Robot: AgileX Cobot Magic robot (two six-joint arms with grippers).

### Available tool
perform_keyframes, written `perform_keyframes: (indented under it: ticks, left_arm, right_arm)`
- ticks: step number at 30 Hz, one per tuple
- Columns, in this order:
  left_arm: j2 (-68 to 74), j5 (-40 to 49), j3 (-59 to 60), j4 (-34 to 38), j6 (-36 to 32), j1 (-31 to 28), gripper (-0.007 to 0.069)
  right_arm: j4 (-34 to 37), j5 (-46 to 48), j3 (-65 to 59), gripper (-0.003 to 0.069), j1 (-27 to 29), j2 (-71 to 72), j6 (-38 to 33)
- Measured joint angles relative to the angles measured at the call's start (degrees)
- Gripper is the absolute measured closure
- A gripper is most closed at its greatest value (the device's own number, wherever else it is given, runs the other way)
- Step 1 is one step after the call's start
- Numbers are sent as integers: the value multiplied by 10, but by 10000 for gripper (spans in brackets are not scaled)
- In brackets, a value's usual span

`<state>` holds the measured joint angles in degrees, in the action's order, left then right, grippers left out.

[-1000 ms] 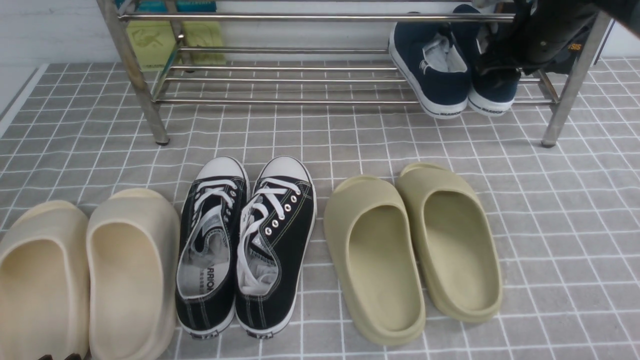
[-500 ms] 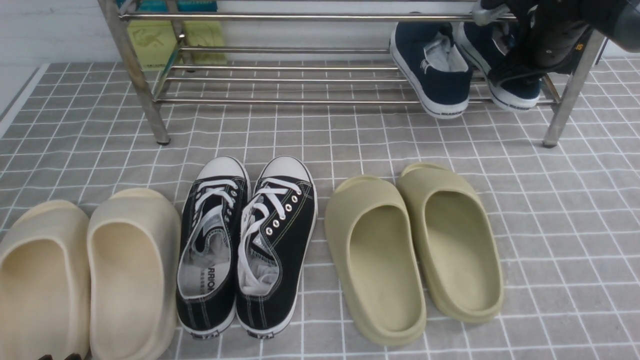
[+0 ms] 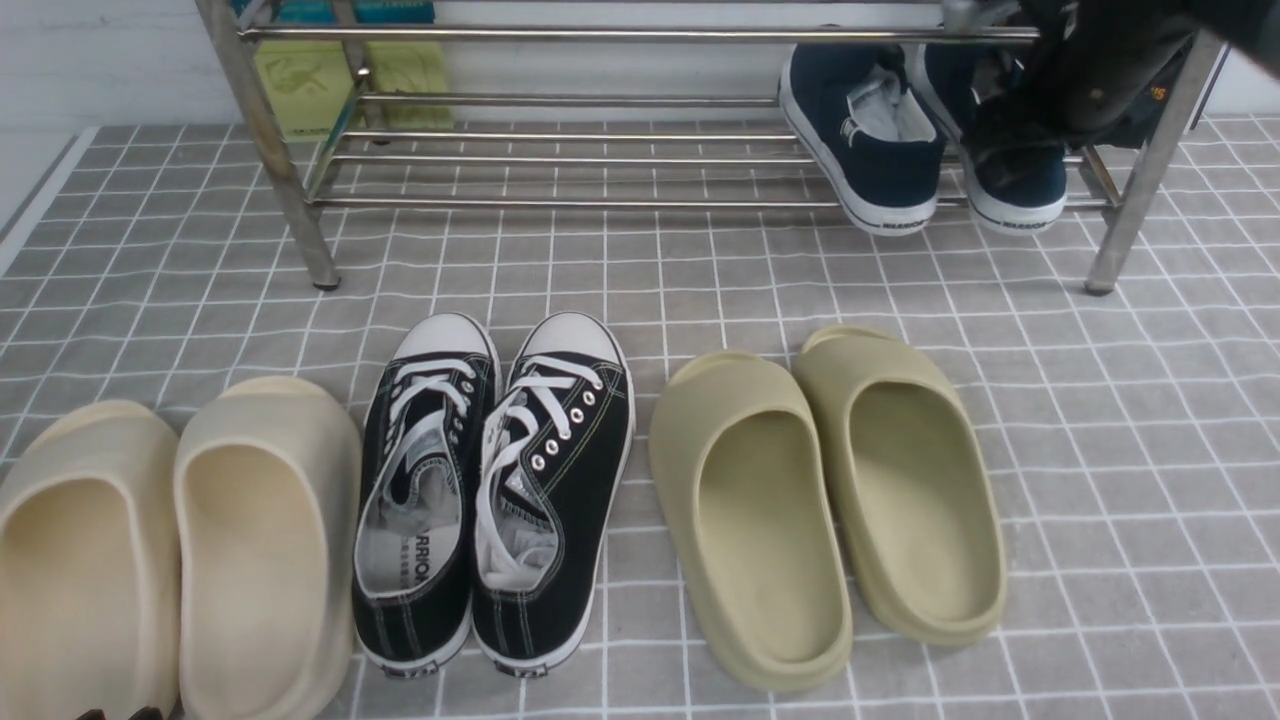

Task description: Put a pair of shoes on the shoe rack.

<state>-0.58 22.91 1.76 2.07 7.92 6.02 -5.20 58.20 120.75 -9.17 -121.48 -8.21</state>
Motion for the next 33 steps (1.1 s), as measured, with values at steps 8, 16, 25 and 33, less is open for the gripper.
perform_keyframes:
  ticks: [8,16,25,33]
  left_arm:
    - [0,0,0,0,0,0,386]
    - [0,0,0,0,0,0,386]
    - [0,0,0,0,0,0,386]
    - [0,0,0,0,0,0,386]
  right_arm:
    - [11,-6,-111,388,0,217,0]
    - [-41,-180,-380,662,0,518,0]
    - [43,-506,-814,661,0,865,31]
    - [83,-688,-1146,654,0,1133,68]
